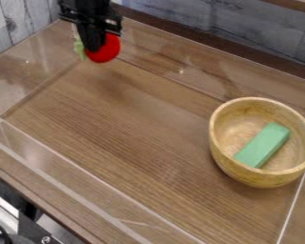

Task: Move the red fruit to the left

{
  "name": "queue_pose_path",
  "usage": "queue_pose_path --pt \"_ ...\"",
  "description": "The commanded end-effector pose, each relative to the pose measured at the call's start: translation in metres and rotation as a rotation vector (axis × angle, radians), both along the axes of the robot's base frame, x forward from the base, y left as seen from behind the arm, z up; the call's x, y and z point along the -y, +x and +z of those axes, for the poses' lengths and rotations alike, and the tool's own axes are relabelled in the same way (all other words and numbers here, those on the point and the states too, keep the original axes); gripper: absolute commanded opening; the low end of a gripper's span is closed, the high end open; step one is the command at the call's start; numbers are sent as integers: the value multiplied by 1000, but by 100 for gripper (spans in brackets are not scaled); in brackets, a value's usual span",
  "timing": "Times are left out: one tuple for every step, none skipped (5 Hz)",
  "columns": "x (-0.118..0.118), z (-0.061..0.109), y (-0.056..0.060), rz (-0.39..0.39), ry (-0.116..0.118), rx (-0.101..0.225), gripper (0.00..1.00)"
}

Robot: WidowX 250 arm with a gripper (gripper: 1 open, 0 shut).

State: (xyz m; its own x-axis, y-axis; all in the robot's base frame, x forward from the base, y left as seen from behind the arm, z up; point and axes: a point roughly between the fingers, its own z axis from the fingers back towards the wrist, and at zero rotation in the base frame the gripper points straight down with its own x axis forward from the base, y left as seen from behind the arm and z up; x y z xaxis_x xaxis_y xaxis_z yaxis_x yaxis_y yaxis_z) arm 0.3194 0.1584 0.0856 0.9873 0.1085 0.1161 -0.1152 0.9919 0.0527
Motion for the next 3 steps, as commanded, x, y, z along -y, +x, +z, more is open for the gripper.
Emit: queue_pose_path --pt "-18 14 18 -3 41 64 0" --pt "-15 7 21 -9 42 60 0" --pt "-13 2 22 -11 42 55 0"
